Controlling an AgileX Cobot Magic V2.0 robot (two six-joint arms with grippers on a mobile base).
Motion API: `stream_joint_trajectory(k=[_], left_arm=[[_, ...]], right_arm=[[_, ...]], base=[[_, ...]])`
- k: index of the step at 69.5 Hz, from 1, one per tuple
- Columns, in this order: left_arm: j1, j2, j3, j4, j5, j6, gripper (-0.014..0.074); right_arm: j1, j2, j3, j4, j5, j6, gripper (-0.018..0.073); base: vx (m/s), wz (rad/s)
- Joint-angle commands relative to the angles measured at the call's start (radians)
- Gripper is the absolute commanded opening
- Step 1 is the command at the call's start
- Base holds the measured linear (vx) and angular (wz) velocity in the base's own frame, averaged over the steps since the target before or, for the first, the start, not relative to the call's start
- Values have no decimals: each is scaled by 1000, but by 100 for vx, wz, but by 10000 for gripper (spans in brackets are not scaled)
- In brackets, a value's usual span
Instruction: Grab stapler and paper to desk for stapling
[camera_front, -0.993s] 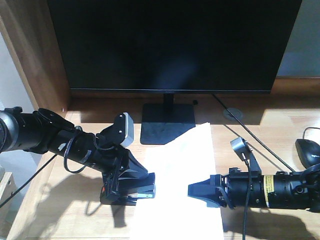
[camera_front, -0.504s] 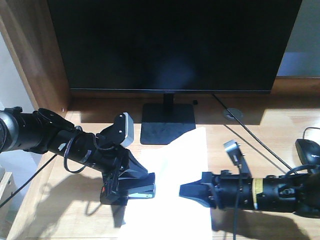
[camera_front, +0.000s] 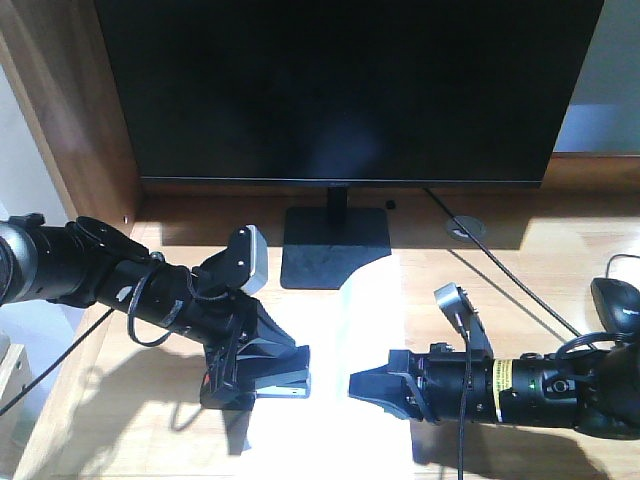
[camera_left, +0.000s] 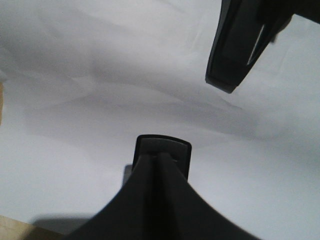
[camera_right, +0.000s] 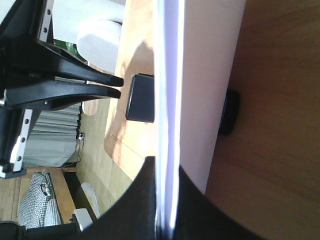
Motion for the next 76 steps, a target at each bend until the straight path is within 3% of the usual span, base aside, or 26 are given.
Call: stream_joint_trajectory(k=[1, 57, 76], left_arm=[[-3, -46, -24, -52, 38, 4, -6], [-3, -46, -24, -71, 47, 4, -6], [-3, -22, -24, -79, 55, 66, -6]], right_arm=[[2, -32, -18, 10, -60, -13, -3], [2, -32, -18, 9, -61, -13, -3], [2, -32, -18, 10, -61, -13, -3]], base=[[0, 0], [0, 0], [0, 0]])
